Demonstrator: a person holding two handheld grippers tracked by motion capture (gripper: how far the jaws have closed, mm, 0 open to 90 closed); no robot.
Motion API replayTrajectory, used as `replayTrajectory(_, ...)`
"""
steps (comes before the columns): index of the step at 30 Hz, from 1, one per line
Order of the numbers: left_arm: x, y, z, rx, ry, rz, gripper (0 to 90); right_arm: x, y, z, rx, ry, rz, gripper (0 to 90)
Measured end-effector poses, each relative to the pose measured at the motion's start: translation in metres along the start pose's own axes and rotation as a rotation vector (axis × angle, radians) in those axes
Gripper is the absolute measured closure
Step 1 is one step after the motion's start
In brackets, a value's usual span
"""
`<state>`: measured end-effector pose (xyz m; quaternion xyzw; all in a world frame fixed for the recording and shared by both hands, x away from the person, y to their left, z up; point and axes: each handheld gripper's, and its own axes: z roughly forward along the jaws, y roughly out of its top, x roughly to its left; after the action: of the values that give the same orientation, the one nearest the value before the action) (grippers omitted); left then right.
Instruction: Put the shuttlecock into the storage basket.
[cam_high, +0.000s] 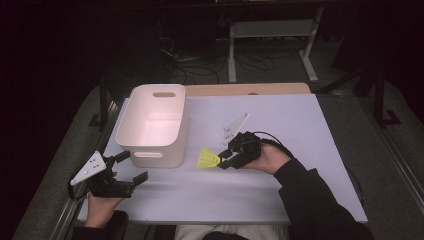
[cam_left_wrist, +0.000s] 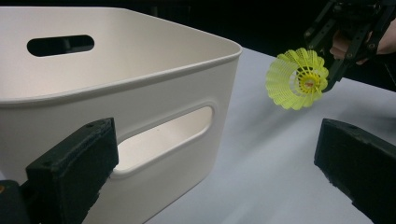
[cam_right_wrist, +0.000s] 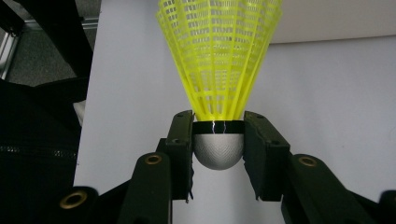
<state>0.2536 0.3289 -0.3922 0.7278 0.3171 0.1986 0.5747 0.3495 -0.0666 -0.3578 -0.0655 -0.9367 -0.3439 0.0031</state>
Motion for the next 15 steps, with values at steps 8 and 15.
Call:
replayTrajectory(8, 0.0, 0.0, 0.0, 0.0, 0.001, -0.001, 0.0, -0.002, 0.005, -0.008, -0.003, -0.011, -0.007, 63.2)
replayTrajectory(15, 0.0, 0.0, 0.0, 0.001, 0.003, -0.002, 0.0, -0.004, 0.012, -0.014, -0.011, -0.017, -0.019, 63.2)
